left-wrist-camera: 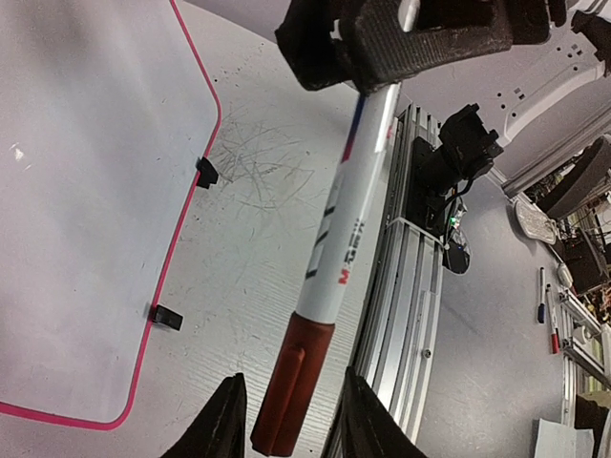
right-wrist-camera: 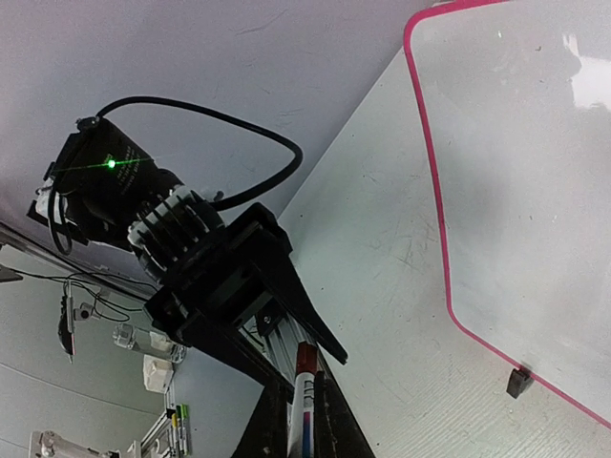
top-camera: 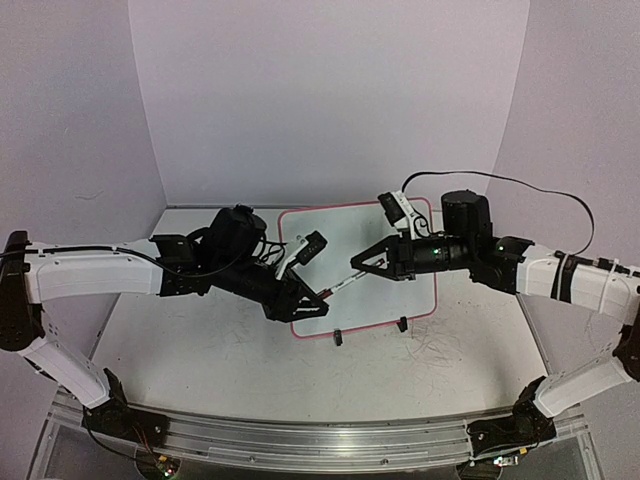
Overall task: Write a sentence on the whiteboard
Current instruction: Open the pen cap from the whiteboard marker, then place the pen cap at the center of the board.
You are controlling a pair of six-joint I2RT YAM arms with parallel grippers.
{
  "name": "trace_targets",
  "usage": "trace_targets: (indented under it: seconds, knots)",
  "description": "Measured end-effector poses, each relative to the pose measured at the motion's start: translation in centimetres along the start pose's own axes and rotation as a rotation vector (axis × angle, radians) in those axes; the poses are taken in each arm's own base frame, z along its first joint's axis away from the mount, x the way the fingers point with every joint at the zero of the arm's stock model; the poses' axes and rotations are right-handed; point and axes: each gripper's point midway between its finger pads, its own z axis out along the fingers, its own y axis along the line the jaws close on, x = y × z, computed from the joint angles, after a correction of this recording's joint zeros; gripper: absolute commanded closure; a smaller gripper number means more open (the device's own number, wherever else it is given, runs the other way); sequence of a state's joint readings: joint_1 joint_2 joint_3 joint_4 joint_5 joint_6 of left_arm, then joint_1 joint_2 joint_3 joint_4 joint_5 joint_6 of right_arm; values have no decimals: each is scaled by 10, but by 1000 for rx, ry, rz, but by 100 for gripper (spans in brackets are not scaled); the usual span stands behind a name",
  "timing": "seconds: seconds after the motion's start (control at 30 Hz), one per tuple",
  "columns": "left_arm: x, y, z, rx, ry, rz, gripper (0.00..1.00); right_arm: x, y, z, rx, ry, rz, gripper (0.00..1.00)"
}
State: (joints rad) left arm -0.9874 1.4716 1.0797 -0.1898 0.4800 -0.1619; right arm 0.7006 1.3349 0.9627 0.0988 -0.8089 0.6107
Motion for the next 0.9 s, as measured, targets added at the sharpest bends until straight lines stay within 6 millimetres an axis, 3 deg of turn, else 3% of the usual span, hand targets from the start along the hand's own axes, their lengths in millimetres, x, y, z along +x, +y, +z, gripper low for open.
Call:
trace_targets:
  seconds: [0.23,0.47,0.53,0.73,0.9]
  knots:
    - [-1,3,0,-14,-3,15,98,-2,2,0,-4,-9,-8,100]
    - [-9,5,-10,-35,-55,99,100,-7,4,-6,1,-34,-21,100]
    - [-14,1,-19,-39,-98,129,100,-8,9,-10,-13,-41,-31,100]
    - [24,42,-66,-240,-101,35,100,-46,10,-59,27,-191,-77,100]
    - [30,59,-100,-413,-166,-41,100,-47,12,-64,28,-197,-85,100]
